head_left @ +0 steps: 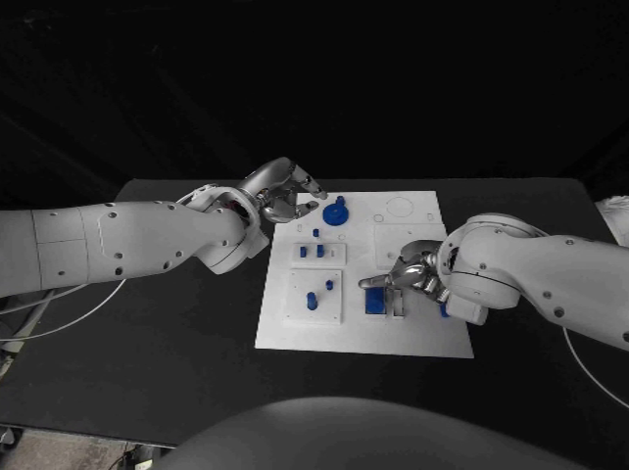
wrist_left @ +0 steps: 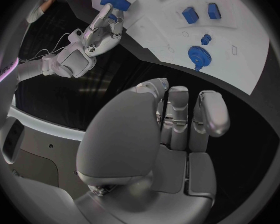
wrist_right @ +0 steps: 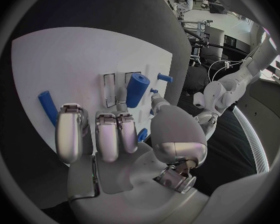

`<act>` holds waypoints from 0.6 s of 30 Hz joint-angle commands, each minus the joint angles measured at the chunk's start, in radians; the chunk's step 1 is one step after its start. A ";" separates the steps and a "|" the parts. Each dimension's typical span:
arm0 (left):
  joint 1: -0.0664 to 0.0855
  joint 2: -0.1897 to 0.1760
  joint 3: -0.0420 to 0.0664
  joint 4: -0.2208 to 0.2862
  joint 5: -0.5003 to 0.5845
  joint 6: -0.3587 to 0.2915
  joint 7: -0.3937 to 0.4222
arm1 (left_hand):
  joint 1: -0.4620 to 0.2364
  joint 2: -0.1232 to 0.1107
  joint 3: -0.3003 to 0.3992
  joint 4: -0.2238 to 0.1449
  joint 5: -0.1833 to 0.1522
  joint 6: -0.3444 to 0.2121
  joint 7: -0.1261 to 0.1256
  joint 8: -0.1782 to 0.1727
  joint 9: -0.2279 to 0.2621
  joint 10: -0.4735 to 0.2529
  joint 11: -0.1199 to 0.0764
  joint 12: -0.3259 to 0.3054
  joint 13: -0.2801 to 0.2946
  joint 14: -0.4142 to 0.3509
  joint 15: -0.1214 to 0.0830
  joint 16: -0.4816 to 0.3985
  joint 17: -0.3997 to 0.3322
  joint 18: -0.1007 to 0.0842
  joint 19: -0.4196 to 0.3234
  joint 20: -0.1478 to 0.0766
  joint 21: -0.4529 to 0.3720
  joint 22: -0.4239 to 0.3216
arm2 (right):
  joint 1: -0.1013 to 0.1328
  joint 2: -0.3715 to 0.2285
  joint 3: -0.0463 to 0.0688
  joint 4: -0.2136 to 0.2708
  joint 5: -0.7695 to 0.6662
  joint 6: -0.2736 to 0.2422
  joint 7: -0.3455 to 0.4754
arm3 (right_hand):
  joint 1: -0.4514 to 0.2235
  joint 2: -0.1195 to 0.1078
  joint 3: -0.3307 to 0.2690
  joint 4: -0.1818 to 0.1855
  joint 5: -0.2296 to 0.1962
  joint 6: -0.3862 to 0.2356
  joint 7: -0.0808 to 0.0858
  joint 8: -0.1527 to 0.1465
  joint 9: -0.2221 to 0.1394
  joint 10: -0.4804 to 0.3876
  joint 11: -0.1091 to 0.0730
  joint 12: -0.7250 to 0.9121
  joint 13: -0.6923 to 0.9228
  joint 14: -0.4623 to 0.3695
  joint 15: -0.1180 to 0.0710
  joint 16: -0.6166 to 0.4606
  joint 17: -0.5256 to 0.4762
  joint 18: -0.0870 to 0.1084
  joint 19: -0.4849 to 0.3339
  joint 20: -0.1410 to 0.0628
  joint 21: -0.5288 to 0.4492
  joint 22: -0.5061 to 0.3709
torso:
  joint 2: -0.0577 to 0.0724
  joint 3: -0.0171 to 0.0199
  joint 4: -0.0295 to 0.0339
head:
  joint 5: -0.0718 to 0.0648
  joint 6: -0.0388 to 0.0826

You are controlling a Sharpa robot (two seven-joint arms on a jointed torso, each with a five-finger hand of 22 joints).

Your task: Assemble the parts on the task board

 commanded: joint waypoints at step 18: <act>-0.004 -0.003 0.001 0.002 0.004 0.008 0.014 | 0.011 0.001 0.032 0.001 -0.004 0.007 0.011 0.001 0.003 0.008 0.000 0.007 0.001 -0.008 0.000 0.007 0.000 0.016 -0.006 0.003 -0.004 0.160 | 0.001 -0.175 0.001 0.171 -0.066 -0.234 0.296 | 0.225 0.039 0.047 -0.093 0.482 -0.090 -0.007 0.062 0.081 0.105 0.001 0.004 0.263 0.106 0.000 0.003 0.263 -0.028 0.055 -0.006 0.088 0.230 | 0.000 -0.0005 -0.0005 | 0.019 0.000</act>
